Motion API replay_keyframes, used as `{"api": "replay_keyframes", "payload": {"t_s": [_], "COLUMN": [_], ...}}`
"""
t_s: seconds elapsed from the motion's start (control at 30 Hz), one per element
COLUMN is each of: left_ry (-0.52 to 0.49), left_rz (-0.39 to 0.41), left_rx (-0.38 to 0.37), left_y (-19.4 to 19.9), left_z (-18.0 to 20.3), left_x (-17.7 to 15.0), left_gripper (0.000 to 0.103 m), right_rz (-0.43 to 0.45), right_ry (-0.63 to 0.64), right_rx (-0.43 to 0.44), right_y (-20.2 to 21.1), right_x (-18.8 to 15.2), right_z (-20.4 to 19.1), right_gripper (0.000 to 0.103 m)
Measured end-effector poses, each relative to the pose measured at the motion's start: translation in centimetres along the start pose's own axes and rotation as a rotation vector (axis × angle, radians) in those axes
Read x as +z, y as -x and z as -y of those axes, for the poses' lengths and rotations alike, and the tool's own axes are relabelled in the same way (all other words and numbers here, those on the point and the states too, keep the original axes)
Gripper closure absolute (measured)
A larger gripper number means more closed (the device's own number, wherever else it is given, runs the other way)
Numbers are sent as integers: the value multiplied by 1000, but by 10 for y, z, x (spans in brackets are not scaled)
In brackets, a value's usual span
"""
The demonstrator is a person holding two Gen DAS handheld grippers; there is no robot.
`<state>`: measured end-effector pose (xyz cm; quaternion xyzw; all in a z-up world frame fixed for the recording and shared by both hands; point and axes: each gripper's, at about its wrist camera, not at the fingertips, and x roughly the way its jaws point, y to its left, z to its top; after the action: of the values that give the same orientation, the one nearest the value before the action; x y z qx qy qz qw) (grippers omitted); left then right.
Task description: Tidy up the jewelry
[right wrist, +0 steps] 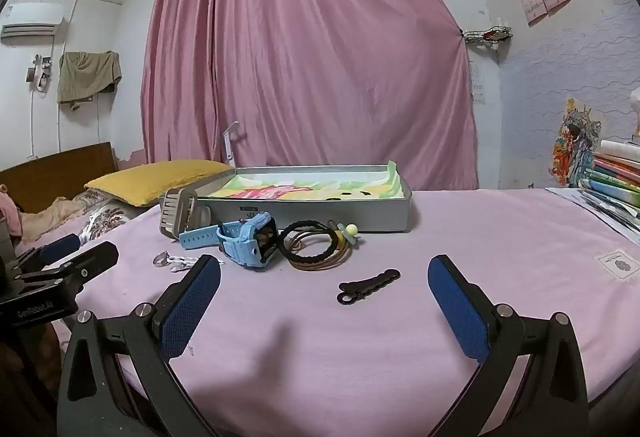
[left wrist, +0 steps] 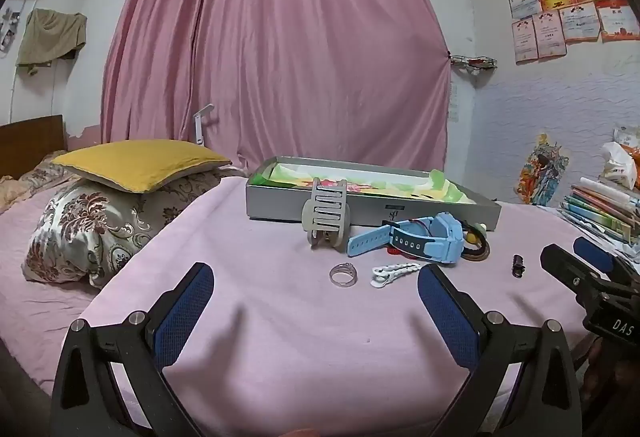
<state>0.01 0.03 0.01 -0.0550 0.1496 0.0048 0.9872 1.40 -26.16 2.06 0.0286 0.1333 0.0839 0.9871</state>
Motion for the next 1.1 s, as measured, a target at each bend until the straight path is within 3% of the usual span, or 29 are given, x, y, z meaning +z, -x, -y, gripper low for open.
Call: {"api": "replay_keyframes", "payload": {"t_s": [1.1], "left_ry": [4], "left_rz": [-8], "left_rx": [-2], "left_y": [0], "left_z": [0], "left_x": [-2], "left_gripper": [1], "right_rz": [-7], "right_ry": [-2], "right_rx": [-8], "right_y": [0], "right_x": [-1], "right_z": [0], "right_gripper": [1]}}
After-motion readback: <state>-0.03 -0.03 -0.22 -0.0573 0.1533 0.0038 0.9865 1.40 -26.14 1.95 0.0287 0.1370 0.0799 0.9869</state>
